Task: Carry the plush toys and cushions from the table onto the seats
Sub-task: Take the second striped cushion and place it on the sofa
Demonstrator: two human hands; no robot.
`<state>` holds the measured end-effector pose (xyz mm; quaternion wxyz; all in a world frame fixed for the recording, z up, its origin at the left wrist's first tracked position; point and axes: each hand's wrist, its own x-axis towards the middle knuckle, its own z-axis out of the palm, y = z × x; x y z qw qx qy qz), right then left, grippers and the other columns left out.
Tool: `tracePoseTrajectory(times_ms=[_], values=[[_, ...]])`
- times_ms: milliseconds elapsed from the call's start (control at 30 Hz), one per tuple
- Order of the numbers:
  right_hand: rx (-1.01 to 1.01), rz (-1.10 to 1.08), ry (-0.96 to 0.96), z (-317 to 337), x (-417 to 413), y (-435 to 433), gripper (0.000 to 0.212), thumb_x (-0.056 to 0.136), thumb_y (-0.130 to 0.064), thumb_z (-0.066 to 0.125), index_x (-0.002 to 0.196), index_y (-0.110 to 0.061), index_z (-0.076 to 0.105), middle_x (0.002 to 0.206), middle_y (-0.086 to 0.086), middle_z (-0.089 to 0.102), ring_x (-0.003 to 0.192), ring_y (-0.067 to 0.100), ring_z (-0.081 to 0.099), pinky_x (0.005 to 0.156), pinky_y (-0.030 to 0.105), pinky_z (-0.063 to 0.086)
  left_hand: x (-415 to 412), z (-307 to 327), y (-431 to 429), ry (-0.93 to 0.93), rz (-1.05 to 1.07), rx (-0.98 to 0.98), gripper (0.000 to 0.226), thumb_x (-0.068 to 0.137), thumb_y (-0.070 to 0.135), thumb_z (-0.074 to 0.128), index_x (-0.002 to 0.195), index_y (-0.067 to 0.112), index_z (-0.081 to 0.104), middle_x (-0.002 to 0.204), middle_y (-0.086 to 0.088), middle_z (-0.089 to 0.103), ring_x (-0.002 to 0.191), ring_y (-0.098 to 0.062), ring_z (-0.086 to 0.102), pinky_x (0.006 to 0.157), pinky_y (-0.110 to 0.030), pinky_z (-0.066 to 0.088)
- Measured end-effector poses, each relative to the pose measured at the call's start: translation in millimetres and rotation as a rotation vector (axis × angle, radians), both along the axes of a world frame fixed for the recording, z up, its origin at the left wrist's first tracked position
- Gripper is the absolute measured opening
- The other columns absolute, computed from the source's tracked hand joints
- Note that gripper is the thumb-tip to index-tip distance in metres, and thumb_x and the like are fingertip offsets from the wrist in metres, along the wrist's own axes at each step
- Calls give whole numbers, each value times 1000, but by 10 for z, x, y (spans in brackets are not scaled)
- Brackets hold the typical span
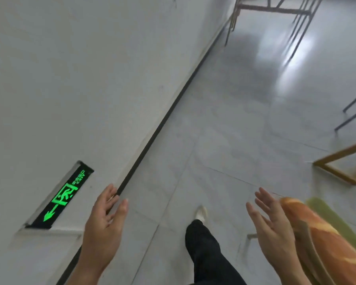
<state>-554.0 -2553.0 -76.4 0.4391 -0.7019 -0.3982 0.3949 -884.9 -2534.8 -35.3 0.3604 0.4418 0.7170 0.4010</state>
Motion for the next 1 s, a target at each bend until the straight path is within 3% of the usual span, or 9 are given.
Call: tracePoseTrajectory(times_ms=[100,267,400,533,700,767,867,1000], values=[[4,-25,4,-138,192,796,65,82,-46,61,143,-29,45,141,-7,54,126,12,55,104,38,50,263,-43,945,4,-49,11,52,97,22,63,147,24,48,139,6,59,127,-11,58,99,-26,42],[53,-37,-8,80,521,2219,66,83,-47,63,145,-26,48,139,-9,58,122,-4,56,98,29,50,632,250,2387,22,-127,50,55,94,30,62,147,27,47,138,13,58,125,-4,58,91,-16,42],[70,-29,-14,264,751,3161,62,82,-47,63,141,-33,50,134,-17,59,123,-7,56,96,23,49,865,379,3317,-20,-126,52,56,92,34,62,146,31,48,134,19,60,122,2,59,91,-17,42],[61,-81,-23,84,1021,4089,63,82,-45,65,142,-29,53,136,-15,61,124,-2,59,100,30,51,1128,150,4356,-84,-107,46,48,90,30,63,136,36,49,129,21,61,111,18,58,87,-17,43],[29,-171,-2,-63,1419,5461,49,91,-19,71,133,-37,53,129,-16,62,122,0,58,102,39,52,1454,-78,5870,-128,-73,41,47,96,14,64,138,28,51,126,11,64,113,1,60,87,-18,43],[36,-197,-28,3,1663,6176,50,91,-18,71,133,-38,51,130,-16,62,123,0,58,103,40,52,1618,-58,6689,-127,-83,63,46,96,15,64,138,29,52,126,13,64,114,2,61,95,-27,47],[87,-250,-55,287,2032,7103,51,89,-25,70,135,-37,50,130,-16,61,123,-1,57,99,32,51,1965,157,7853,-148,-104,74,43,95,23,64,135,32,53,124,17,65,111,6,63,106,-45,48],[112,-317,-80,456,2548,8056,55,91,-28,67,142,-31,48,132,-10,60,124,3,58,90,19,47,2546,369,9262,-124,-219,72,44,98,22,61,141,27,52,126,15,64,119,-9,63,109,-49,47]])
